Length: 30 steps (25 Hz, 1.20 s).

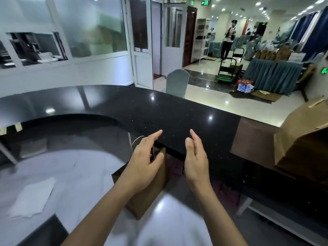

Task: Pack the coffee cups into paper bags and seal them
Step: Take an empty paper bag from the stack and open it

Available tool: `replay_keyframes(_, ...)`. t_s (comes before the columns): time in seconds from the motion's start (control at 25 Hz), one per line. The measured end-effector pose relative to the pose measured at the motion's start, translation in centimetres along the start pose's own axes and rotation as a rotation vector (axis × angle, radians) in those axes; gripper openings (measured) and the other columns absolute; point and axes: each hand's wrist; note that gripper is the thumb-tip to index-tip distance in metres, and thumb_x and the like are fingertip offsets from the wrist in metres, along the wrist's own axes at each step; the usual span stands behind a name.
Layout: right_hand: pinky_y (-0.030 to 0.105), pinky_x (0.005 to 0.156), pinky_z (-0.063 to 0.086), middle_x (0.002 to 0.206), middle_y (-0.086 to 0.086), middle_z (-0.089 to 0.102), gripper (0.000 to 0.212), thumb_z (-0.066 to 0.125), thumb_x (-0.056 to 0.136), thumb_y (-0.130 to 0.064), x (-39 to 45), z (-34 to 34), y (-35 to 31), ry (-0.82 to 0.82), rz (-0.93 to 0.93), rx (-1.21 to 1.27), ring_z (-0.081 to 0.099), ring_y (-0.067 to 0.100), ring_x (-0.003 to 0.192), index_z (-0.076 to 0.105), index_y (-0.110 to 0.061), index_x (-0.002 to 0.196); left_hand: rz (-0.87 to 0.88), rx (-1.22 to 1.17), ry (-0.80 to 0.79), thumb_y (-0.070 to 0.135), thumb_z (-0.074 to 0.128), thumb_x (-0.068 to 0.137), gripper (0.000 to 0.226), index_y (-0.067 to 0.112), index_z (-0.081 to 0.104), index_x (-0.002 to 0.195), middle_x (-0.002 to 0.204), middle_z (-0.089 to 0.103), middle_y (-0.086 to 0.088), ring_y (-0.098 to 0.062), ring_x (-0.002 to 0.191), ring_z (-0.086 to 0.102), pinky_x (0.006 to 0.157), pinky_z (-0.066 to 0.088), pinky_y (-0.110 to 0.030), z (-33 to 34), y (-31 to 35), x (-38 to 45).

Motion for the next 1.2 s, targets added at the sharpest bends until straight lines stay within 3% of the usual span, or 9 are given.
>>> replay_keyframes(0.2,-0.009,0.084,0.028,0.134,-0.031,0.049,0.044,0.042,0.106,-0.045,0.8,3.0,1.2,-0.064,0.01,-0.044,0.037,-0.038,0.107,0.049,-0.034,0.148,0.061,0.031,0.071,0.019,0.055,0.094,0.052,0.042,0.048,0.14,0.134,0.051,0.023,-0.009,0.129,0.05,0.095,0.049,-0.023,-1.8,-1.2,-4.8)
replay_keyframes(0.28,-0.003,0.09,0.032,0.138,-0.023,0.053,0.04,0.042,0.107,-0.042,1.1,4.0,1.7,-0.089,0.013,-0.074,0.045,-0.027,0.112,0.055,-0.034,0.144,0.045,0.083,0.125,0.019,0.054,0.093,0.047,0.04,0.053,0.135,0.127,0.053,0.022,-0.013,0.121,0.053,0.093,0.047,-0.019,-2.3,-2.1,-6.4)
replay_keyframes(0.4,0.017,0.103,0.038,0.134,-0.014,0.061,0.034,0.045,0.107,-0.033,1.9,5.2,2.8,-0.127,0.01,-0.157,0.053,0.0,0.124,0.064,-0.029,0.134,-0.039,0.206,0.207,0.022,0.051,0.093,0.038,0.036,0.057,0.128,0.118,0.054,0.025,-0.007,0.112,0.051,0.091,0.041,-0.016,-2.9,-3.7,-7.4)
replay_keyframes(0.48,0.02,0.102,0.035,0.131,-0.012,0.061,0.03,0.047,0.106,-0.027,2.5,5.6,3.5,-0.176,0.011,-0.241,0.053,0.007,0.128,0.067,-0.029,0.129,-0.093,0.29,0.2,0.027,0.046,0.094,0.035,0.034,0.058,0.126,0.116,0.056,0.024,-0.003,0.109,0.047,0.092,0.037,-0.018,-3.0,-4.7,-7.4)
replay_keyframes(0.68,0.027,0.11,0.033,0.145,-0.002,0.055,0.03,0.049,0.105,-0.024,3.3,6.2,4.9,-0.266,0.009,-0.4,0.046,0.013,0.137,0.068,-0.029,0.127,-0.144,0.482,0.154,0.04,0.034,0.093,0.041,0.034,0.062,0.122,0.115,0.062,0.021,-0.008,0.117,0.051,0.097,0.031,-0.028,-2.6,-6.8,-7.4)
replay_keyframes(0.8,0.028,0.11,0.03,0.149,-0.004,0.052,0.029,0.048,0.105,-0.028,3.8,6.3,5.0,-0.317,-0.016,-0.495,0.043,0.015,0.139,0.071,-0.029,0.123,-0.197,0.54,0.113,0.041,0.033,0.095,0.042,0.035,0.061,0.125,0.121,0.064,0.019,-0.014,0.129,0.048,0.106,0.029,-0.034,-2.3,-8.0,-7.6)
replay_keyframes(0.96,0.041,0.112,0.032,0.149,-0.007,0.052,0.032,0.045,0.106,-0.033,4.2,6.4,4.8,-0.421,-0.093,-0.743,0.042,0.021,0.138,0.07,-0.029,0.126,-0.268,0.584,0.053,0.04,0.033,0.097,0.04,0.037,0.058,0.128,0.126,0.061,0.02,-0.013,0.134,0.043,0.113,0.025,-0.039,-1.9,-8.9,-7.6)
replay_keyframes(1.08,0.043,0.105,0.034,0.136,-0.005,0.056,0.033,0.044,0.106,-0.038,4.3,6.4,4.6,-0.421,-0.138,-0.879,0.046,0.025,0.128,0.072,-0.028,0.12,-0.295,0.592,0.103,0.04,0.038,0.098,0.032,0.036,0.059,0.122,0.111,0.063,0.015,-0.014,0.118,0.051,0.107,0.033,-0.041,-1.9,-8.8,-7.5)
replay_keyframes(1.2,0.042,0.098,0.036,0.117,-0.002,0.058,0.033,0.047,0.103,-0.044,4.3,6.2,4.3,-0.369,-0.207,-1.003,0.048,0.024,0.115,0.077,-0.03,0.107,-0.361,0.647,0.159,0.04,0.049,0.099,0.02,0.035,0.064,0.111,0.099,0.065,0.013,-0.017,0.112,0.056,0.112,0.028,-0.048,-2.0,-8.8,-7.7)
Point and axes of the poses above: each hand's wrist, its own x-axis towards the middle knuckle, its own z-axis out of the palm, y = z × x
